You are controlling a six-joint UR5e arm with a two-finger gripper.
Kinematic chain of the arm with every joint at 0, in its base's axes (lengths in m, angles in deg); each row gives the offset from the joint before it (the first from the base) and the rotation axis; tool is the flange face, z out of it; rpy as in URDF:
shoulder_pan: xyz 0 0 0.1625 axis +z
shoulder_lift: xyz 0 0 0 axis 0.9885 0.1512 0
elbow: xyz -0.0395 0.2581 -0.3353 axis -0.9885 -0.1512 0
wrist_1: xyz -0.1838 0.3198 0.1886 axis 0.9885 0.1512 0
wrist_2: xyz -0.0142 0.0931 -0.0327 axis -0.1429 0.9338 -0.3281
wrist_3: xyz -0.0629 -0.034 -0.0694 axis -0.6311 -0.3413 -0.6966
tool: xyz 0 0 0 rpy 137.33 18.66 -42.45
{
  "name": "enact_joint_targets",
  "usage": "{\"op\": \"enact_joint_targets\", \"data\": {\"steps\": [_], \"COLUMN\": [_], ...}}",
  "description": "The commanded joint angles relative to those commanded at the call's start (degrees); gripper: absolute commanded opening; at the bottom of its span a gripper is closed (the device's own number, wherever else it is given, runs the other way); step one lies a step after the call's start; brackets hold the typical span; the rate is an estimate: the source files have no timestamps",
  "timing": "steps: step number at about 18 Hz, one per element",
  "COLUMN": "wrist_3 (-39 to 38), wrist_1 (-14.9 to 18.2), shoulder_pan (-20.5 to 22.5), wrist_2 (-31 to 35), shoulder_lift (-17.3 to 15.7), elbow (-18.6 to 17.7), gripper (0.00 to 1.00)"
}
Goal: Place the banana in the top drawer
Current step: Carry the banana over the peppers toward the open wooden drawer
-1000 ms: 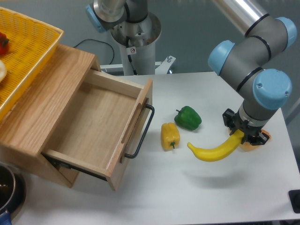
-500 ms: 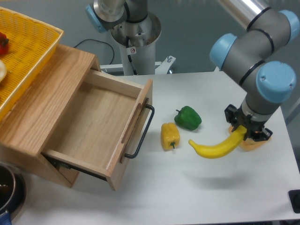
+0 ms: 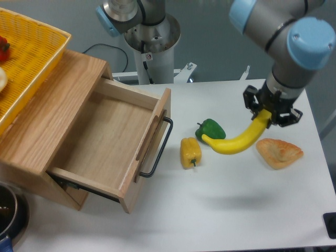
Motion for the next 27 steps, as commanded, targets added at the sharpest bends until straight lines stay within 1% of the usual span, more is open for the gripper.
{"op": "enact_joint_targets", "data": {"steps": [2,6,8,10,13,18,23,27], "wrist_3": [-0.88,-4.22,-6.15,-9.66,-14.15,-17.05,-23.20,-26.80], "wrist_1": [1.32,2.12,2.82,2.73,2.47,4.05,3.70,3.09], "shoulder_pan": [0.17,-0.61,-1.75,-3.68,-6.94,-11.33,-17.22,-20.21], "wrist_2": [-1.49,-2.03,-2.03,-1.94,-2.12,-2.03,-1.50,-1.59], "shoulder_lift": [-1.58,-3.78,-4.05,-4.66,-7.12,-8.71,-8.62,-7.66], "elbow": [0.00,-0.09,-0.18,-0.70,-3.77,-4.57,-4.66,-4.66], "gripper": [0.00,0.00,0.00,0.00,0.00,0.00,0.01,0.01]}}
